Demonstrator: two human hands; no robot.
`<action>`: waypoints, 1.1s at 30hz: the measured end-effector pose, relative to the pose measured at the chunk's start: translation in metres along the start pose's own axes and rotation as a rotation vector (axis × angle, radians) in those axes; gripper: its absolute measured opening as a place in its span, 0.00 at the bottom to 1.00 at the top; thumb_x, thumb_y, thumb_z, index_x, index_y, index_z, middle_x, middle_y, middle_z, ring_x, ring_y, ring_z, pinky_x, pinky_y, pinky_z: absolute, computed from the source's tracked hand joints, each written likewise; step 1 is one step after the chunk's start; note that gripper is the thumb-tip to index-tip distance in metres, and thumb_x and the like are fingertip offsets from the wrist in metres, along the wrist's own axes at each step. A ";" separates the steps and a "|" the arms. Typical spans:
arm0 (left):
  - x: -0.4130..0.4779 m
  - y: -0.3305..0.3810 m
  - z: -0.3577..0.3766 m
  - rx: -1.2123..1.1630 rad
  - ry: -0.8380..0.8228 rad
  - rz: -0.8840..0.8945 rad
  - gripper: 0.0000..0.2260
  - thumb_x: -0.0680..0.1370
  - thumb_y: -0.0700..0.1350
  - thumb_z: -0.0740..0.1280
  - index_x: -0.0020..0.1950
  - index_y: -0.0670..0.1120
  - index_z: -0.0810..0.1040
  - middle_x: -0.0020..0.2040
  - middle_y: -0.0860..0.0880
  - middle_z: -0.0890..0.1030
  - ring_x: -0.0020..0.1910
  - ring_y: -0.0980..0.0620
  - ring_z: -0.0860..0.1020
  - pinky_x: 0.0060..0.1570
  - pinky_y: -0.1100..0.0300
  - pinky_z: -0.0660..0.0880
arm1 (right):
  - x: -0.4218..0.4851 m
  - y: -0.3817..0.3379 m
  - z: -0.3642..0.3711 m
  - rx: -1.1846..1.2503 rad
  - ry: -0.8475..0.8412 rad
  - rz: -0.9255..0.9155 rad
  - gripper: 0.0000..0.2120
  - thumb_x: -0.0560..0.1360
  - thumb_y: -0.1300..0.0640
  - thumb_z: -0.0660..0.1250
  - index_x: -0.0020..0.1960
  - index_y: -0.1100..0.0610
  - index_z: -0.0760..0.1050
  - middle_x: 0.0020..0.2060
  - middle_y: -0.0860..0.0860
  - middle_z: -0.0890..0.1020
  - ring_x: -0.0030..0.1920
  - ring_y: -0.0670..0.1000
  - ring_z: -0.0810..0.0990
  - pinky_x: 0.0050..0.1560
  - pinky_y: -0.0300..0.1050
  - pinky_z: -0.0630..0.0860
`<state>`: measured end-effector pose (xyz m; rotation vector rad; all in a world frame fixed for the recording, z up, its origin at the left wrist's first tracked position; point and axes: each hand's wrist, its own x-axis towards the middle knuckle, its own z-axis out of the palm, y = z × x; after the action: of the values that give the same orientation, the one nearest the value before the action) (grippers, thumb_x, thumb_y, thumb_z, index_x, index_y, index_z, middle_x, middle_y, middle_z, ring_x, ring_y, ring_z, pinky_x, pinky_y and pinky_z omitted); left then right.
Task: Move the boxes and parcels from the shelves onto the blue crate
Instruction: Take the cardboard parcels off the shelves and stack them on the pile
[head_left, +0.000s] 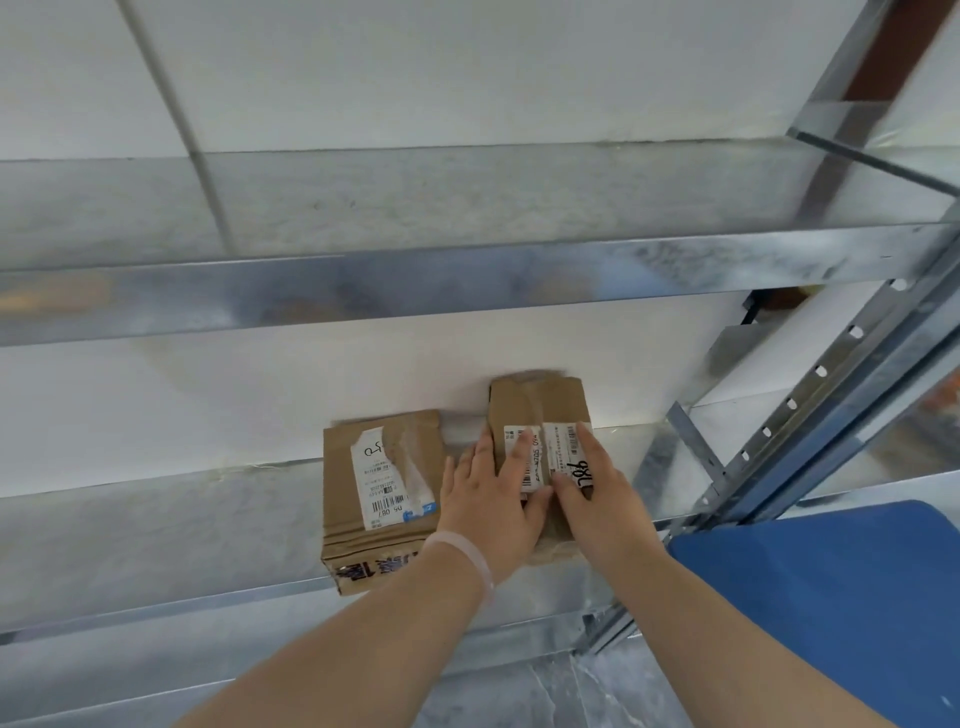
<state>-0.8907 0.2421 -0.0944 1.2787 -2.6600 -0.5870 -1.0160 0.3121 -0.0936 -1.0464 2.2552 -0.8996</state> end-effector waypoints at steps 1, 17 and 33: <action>-0.003 0.001 -0.003 -0.060 0.026 0.024 0.29 0.81 0.61 0.52 0.79 0.58 0.45 0.80 0.44 0.45 0.78 0.43 0.51 0.77 0.46 0.46 | -0.005 -0.004 -0.003 -0.004 0.021 -0.013 0.30 0.81 0.45 0.58 0.77 0.36 0.48 0.67 0.50 0.73 0.57 0.50 0.76 0.56 0.46 0.75; -0.148 -0.127 -0.103 -0.536 0.511 0.133 0.29 0.77 0.59 0.60 0.77 0.57 0.59 0.80 0.51 0.48 0.77 0.58 0.51 0.76 0.52 0.58 | -0.143 -0.159 0.081 -0.089 0.110 -0.412 0.29 0.81 0.45 0.56 0.78 0.37 0.46 0.74 0.45 0.64 0.68 0.48 0.69 0.64 0.44 0.69; -0.490 -0.412 -0.187 -0.325 0.883 -0.536 0.28 0.79 0.48 0.64 0.77 0.60 0.58 0.78 0.60 0.46 0.67 0.79 0.46 0.61 0.82 0.49 | -0.359 -0.359 0.390 0.014 -0.695 -0.885 0.35 0.79 0.51 0.63 0.78 0.39 0.46 0.73 0.43 0.62 0.68 0.41 0.66 0.64 0.37 0.65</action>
<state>-0.2311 0.3345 -0.0637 1.6368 -1.4632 -0.3520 -0.3795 0.2836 -0.0330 -2.0213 1.1814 -0.6784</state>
